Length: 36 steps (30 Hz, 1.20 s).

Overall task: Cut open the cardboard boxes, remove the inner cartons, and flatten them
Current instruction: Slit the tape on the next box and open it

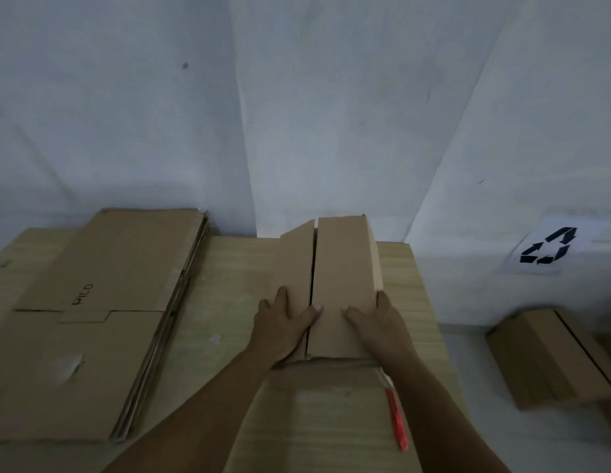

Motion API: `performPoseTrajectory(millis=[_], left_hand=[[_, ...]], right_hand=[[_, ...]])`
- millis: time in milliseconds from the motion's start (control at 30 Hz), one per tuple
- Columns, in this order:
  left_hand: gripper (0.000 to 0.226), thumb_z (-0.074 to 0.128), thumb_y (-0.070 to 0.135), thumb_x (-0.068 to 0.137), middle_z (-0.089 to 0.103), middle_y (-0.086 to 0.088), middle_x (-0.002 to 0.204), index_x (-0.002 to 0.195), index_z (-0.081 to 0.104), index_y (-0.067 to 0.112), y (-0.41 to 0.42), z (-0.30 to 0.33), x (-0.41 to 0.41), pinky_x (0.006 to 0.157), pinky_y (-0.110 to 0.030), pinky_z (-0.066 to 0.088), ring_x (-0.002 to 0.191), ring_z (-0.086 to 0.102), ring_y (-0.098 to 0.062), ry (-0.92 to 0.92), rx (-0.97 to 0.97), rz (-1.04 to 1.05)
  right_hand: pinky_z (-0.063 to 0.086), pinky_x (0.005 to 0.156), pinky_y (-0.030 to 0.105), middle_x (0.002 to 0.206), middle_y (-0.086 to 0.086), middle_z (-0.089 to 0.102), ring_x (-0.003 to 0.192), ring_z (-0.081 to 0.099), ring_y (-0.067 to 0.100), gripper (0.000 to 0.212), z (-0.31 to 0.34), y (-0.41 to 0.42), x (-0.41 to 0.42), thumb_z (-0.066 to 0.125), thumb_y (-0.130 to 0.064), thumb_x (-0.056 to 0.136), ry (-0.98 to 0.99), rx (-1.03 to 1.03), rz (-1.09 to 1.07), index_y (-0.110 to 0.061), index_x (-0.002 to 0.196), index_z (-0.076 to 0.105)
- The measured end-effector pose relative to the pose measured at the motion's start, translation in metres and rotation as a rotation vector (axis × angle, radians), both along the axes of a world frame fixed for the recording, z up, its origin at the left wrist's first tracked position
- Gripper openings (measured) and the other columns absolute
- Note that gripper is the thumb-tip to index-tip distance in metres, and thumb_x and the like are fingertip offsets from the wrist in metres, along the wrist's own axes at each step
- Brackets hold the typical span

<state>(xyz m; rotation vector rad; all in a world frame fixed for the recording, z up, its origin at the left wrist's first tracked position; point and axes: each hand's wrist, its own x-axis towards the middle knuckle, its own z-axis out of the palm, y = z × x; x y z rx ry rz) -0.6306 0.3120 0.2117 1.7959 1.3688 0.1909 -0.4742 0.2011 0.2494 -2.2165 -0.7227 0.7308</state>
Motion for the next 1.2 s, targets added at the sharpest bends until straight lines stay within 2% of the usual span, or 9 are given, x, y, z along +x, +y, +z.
performPoseTrajectory(millis=[200, 367, 533, 667, 833, 900, 1033, 1100, 1200], left_hand=[[0.113, 0.061, 0.081, 0.063, 0.037, 0.004, 0.158, 0.157, 0.026, 0.029, -0.008, -0.006, 0.001, 0.118, -0.041, 0.033, 0.140, 0.042, -0.019, -0.413, -0.275, 0.202], [0.045, 0.059, 0.047, 0.090, 0.068, 0.006, 0.127, 0.133, 0.062, 0.033, 0.013, -0.003, -0.027, 0.102, -0.039, 0.050, 0.111, 0.065, -0.014, -0.521, -0.303, 0.279], [0.032, 0.046, 0.028, 0.096, 0.072, 0.007, 0.115, 0.114, 0.073, 0.028, 0.039, 0.012, -0.058, 0.097, -0.039, 0.052, 0.107, 0.067, -0.018, -0.454, -0.222, 0.280], [0.047, 0.047, 0.029, 0.102, 0.050, -0.001, 0.146, 0.148, 0.046, 0.016, 0.056, 0.015, -0.077, 0.108, -0.036, 0.037, 0.135, 0.046, -0.025, -0.375, -0.137, 0.401], [0.049, 0.049, 0.036, 0.103, 0.044, 0.002, 0.154, 0.150, 0.042, 0.026, 0.056, 0.038, -0.084, 0.116, -0.039, 0.032, 0.140, 0.041, -0.017, -0.419, 0.194, 0.275], [0.047, 0.051, 0.037, 0.102, 0.048, 0.002, 0.150, 0.146, 0.049, 0.019, 0.042, 0.057, -0.078, 0.115, -0.036, 0.034, 0.138, 0.042, -0.014, -0.444, 0.443, 0.111], [0.076, 0.035, 0.070, 0.092, 0.031, -0.011, 0.159, 0.150, 0.038, 0.021, 0.002, 0.078, -0.059, 0.121, -0.044, 0.020, 0.148, 0.024, -0.028, 0.039, 0.640, -0.188], [0.107, 0.026, 0.091, 0.077, 0.003, -0.015, 0.165, 0.157, 0.015, 0.022, -0.018, 0.079, -0.050, 0.121, -0.056, 0.009, 0.152, 0.000, -0.035, 0.295, 0.516, -0.234], [0.128, 0.032, 0.100, 0.063, -0.012, -0.013, 0.165, 0.157, -0.001, 0.019, -0.022, 0.076, -0.047, 0.118, -0.063, 0.012, 0.151, -0.008, -0.041, 0.352, 0.421, -0.187]], right_hand=[[0.034, 0.104, 0.057, 0.134, 0.007, 0.052, 0.124, 0.043, 0.038, 0.057, 0.035, 0.014, 0.014, 0.021, -0.067, 0.087, -0.249, -0.137, 0.153, -0.042, 0.133, 0.043], [0.026, 0.107, 0.028, 0.137, 0.001, 0.051, 0.128, 0.046, 0.027, 0.044, 0.037, 0.014, -0.013, 0.047, -0.013, 0.099, -0.314, 0.176, 0.258, -0.029, 0.138, 0.058], [0.032, 0.115, 0.051, 0.147, 0.000, 0.039, 0.136, 0.038, 0.025, 0.079, 0.040, 0.039, -0.048, 0.071, -0.047, 0.082, -0.048, 0.084, 0.204, -0.035, 0.150, 0.032], [0.055, 0.093, 0.048, 0.119, -0.008, 0.063, 0.107, 0.063, 0.017, 0.065, 0.032, 0.058, -0.065, 0.077, -0.055, 0.065, 0.212, 0.210, 0.116, -0.044, 0.123, 0.047], [0.059, 0.088, 0.044, 0.112, -0.007, 0.068, 0.099, 0.069, 0.015, 0.060, 0.024, 0.065, -0.065, 0.084, -0.037, 0.076, 0.343, 0.325, 0.068, -0.035, 0.126, 0.051], [0.059, 0.089, 0.044, 0.119, -0.003, 0.067, 0.104, 0.068, 0.016, 0.056, 0.020, 0.064, -0.065, 0.076, -0.048, 0.083, 0.402, 0.341, 0.037, -0.032, 0.132, 0.053], [0.050, 0.099, 0.048, 0.124, -0.007, 0.068, 0.115, 0.062, 0.017, 0.062, 0.003, 0.059, -0.064, 0.036, -0.075, 0.092, 0.521, 0.317, -0.132, -0.033, 0.125, 0.067], [0.054, 0.095, 0.047, 0.116, -0.004, 0.072, 0.110, 0.066, 0.018, 0.057, -0.012, 0.053, -0.065, 0.035, -0.068, 0.095, 0.488, 0.296, -0.130, -0.030, 0.115, 0.073], [0.057, 0.078, 0.038, 0.101, 0.002, 0.076, 0.096, 0.070, 0.021, 0.039, -0.038, 0.041, -0.077, 0.041, -0.042, 0.104, 0.494, 0.191, -0.104, -0.022, 0.104, 0.074]])
